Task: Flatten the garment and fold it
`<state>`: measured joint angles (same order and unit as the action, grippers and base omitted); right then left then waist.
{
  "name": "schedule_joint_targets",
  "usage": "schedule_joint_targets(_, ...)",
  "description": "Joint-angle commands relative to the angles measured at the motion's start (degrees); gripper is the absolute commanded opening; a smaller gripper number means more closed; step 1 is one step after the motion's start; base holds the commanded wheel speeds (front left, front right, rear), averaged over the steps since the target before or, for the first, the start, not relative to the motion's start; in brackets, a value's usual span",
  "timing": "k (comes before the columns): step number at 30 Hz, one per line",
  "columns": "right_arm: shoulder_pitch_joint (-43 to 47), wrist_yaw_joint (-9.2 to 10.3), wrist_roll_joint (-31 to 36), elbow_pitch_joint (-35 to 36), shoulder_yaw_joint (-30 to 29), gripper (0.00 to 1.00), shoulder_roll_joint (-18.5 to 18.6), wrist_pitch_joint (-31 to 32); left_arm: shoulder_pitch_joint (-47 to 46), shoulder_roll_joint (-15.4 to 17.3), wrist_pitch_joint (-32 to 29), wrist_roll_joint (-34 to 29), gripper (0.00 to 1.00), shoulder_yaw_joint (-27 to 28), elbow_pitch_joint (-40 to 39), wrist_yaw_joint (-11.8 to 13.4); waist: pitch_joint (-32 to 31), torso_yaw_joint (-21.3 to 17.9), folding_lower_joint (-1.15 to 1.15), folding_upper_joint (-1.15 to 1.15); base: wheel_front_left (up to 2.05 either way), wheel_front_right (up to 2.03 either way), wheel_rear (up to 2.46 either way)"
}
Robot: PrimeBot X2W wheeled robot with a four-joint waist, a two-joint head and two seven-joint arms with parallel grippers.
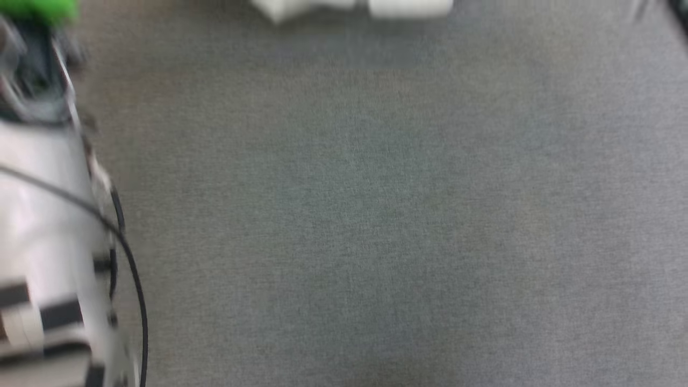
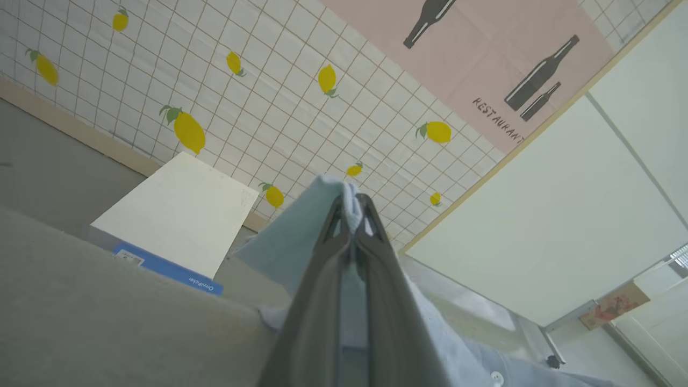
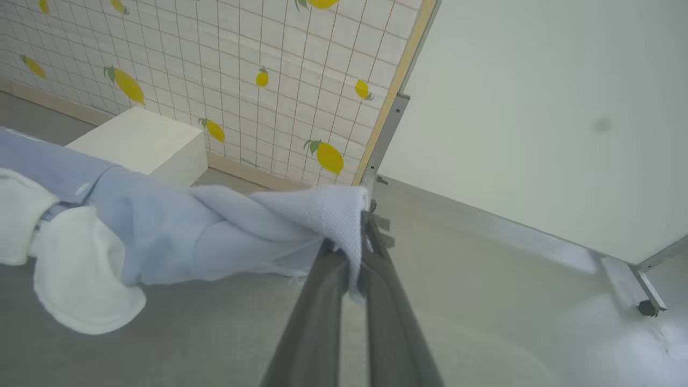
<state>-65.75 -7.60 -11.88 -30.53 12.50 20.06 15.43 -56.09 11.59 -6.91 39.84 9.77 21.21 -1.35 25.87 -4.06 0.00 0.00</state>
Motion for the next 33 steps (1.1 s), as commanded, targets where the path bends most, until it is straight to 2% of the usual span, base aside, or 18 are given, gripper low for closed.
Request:
schedule_joint_targets(1, 3.8, 0.11, -1.8, 1.1, 0.2, 0.00, 1.0, 1.2, 4.7, 1.2, -0.5, -1.4, 0.00, -0.6, -1.3, -0.7, -3.8, 1.0, 0.00, 0.00, 0.00, 0.00, 0.00)
schedule_joint_targets(3, 9.9, 0.11, -4.4, 3.1, 0.1, 0.00, 2.3, 3.4, 11.8, 1.7, -1.1, -2.8, 0.00, -1.4, -3.7, -0.8, -5.7, 1.5, 0.00, 0.00, 0.00, 0.00, 0.00)
schedule_joint_targets(7, 22.9, 0.11, -7.8, 8.7, -2.0, 0.00, 4.7, 8.5, 25.5, 0.5, -3.4, -2.9, 0.00, -1.6, -10.3, 0.2, -9.5, 2.7, 0.00, 0.00, 0.00, 0.00, 0.00)
schedule_joint_targets(12, 40.1, 0.11, -9.3, 16.8, -8.1, 0.00, 4.4, 14.7, 41.5, -1.0, -7.6, -1.8, 0.00, -1.4, -18.5, 2.0, -13.9, 4.1, 0.00, 0.00, 0.00, 0.00, 0.00)
schedule_joint_targets(17, 55.2, 0.11, -9.1, 23.9, -15.3, 0.00, 0.9, 20.5, 54.0, -1.4, -10.9, -2.6, 0.00, -0.9, -24.5, 4.7, -17.0, 5.6, 0.00, 0.00, 0.00, 0.00, 0.00)
schedule_joint_targets(24, 71.7, 0.11, -5.6, 35.7, -24.4, 0.00, -6.8, 30.7, 66.7, -3.5, -15.3, -1.0, 0.00, -0.7, -30.7, 7.3, -19.9, 7.4, 0.00, 0.00, 0.00, 0.00, 0.00)
schedule_joint_targets(28, 78.4, 0.11, -4.4, 41.6, -27.9, 0.00, -11.4, 36.1, 72.1, -3.3, -17.1, -2.2, 0.00, -0.8, -32.9, 8.9, -20.4, 8.0, 0.00, 0.00, 0.00, 0.00, 0.00)
schedule_joint_targets(33, 83.2, 0.11, -2.4, 44.5, -31.4, 0.00, -15.4, 39.9, 76.7, -4.1, -18.5, -3.2, 0.00, -1.8, -32.9, 10.7, -20.8, 8.5, 0.00, 0.00, 0.00, 0.00, 0.00)
